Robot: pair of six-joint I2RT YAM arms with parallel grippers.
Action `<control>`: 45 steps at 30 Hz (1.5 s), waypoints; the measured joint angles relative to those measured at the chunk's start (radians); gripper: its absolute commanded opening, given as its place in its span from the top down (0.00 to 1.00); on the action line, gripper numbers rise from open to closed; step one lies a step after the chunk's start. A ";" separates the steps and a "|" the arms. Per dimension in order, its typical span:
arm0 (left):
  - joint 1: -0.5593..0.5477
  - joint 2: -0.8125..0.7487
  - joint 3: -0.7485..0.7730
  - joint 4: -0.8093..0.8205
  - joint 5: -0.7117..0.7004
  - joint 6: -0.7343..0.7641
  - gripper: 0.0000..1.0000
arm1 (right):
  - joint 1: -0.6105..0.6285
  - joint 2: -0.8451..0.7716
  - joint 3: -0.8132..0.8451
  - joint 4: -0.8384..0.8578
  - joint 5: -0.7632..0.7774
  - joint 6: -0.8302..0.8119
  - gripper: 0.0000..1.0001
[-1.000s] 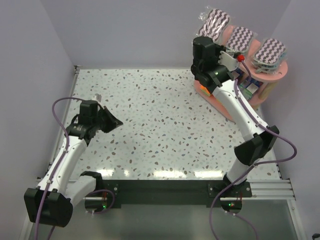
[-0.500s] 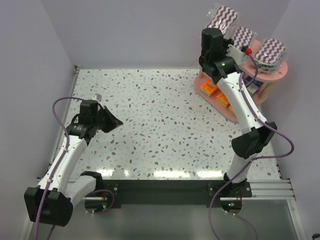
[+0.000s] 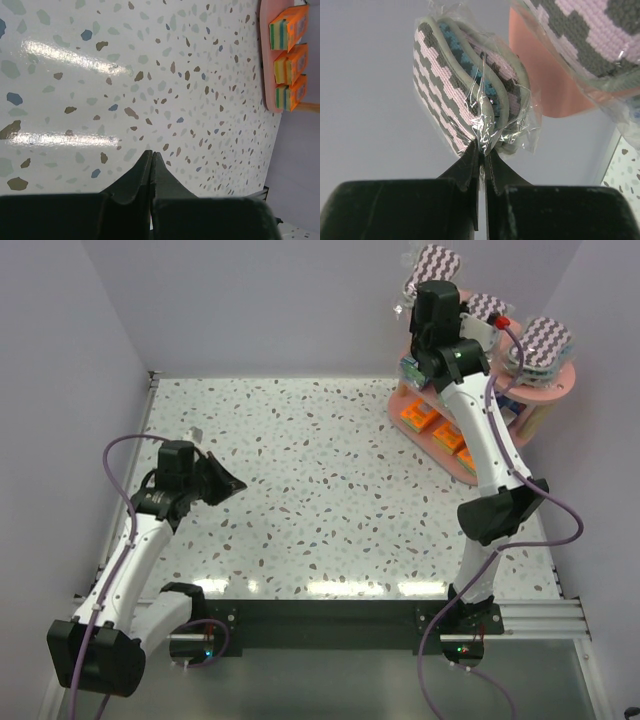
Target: Place and organize the cleaning sponges onto the shelf
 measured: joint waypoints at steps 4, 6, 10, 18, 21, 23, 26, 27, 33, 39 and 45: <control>0.000 -0.026 -0.002 0.000 0.005 -0.002 1.00 | 0.000 0.004 0.005 -0.052 -0.013 0.012 1.00; 0.000 -0.047 -0.007 0.002 0.007 -0.009 1.00 | 0.000 0.004 0.015 -0.075 -0.010 0.017 1.00; 0.000 -0.077 -0.042 0.011 0.017 -0.025 1.00 | -0.003 0.004 0.047 -0.105 -0.007 0.025 1.00; 0.000 -0.071 -0.074 0.011 0.031 -0.034 1.00 | -0.021 0.006 0.073 -0.154 -0.011 0.079 1.00; 0.000 -0.068 -0.074 0.011 0.032 -0.034 1.00 | -0.021 0.012 0.073 -0.173 -0.011 0.099 1.00; 0.000 -0.066 -0.074 0.011 0.033 -0.034 1.00 | -0.021 0.013 0.072 -0.181 -0.010 0.108 0.99; 0.000 -0.065 -0.074 0.011 0.034 -0.034 1.00 | -0.021 0.010 0.061 -0.182 -0.006 0.117 0.90; 0.000 -0.065 -0.074 0.011 0.034 -0.034 1.00 | -0.021 0.007 0.050 -0.182 -0.003 0.121 0.88; 0.000 -0.065 -0.074 0.011 0.041 -0.035 1.00 | -0.021 0.004 0.031 -0.185 0.008 0.122 0.74; 0.000 -0.065 -0.074 0.017 0.042 -0.038 1.00 | -0.021 0.000 0.031 -0.182 0.008 0.117 0.59; 0.000 -0.065 -0.074 0.025 0.042 -0.052 1.00 | -0.021 -0.017 0.024 -0.174 0.008 0.106 0.43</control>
